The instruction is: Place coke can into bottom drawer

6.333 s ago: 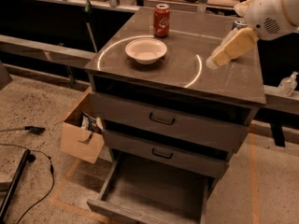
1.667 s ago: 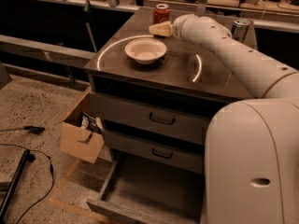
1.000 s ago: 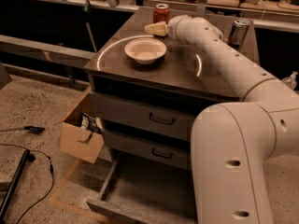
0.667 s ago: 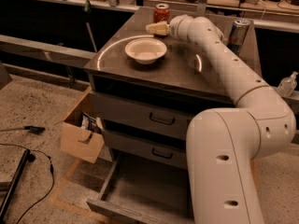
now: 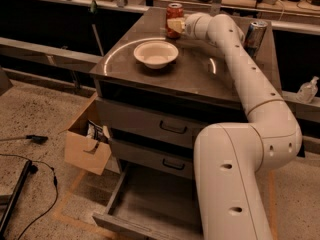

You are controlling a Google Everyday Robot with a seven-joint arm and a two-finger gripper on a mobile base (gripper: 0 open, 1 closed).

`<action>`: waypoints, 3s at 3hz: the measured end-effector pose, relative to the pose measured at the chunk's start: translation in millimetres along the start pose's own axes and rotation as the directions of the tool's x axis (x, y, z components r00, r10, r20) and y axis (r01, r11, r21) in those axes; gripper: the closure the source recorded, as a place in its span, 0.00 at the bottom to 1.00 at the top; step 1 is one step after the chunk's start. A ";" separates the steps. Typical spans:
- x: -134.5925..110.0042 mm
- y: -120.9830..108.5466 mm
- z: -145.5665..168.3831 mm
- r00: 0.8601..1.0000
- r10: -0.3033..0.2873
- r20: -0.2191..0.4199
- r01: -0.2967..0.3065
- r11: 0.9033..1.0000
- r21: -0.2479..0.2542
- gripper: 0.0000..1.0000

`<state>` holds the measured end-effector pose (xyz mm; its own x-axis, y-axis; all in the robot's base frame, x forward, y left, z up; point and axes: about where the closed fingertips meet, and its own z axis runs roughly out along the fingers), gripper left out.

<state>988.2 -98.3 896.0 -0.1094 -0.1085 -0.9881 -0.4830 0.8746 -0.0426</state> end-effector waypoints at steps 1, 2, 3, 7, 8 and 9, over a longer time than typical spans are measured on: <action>-7.5 14.7 10.7 1.000 0.005 0.010 -0.005 1.000 -0.027 0.71; -29.7 20.7 11.0 1.000 -0.010 0.026 0.011 1.000 -0.019 0.94; -77.2 10.2 -22.3 0.998 -0.047 0.035 0.047 0.999 0.000 1.00; -152.4 -7.1 -161.3 0.996 -0.093 -0.005 0.092 0.992 -0.083 1.00; -169.0 6.8 -183.8 0.998 -0.057 -0.027 0.054 0.993 -0.109 1.00; -192.9 30.1 -225.0 0.998 0.000 -0.063 -0.009 0.990 -0.137 1.00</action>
Offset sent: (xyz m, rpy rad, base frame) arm 0.0172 0.0242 0.0777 -0.0103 -0.0689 0.0005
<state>799.3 -157.4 1118.6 -0.1640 -0.1377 -0.9768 -0.5968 0.8023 -0.0129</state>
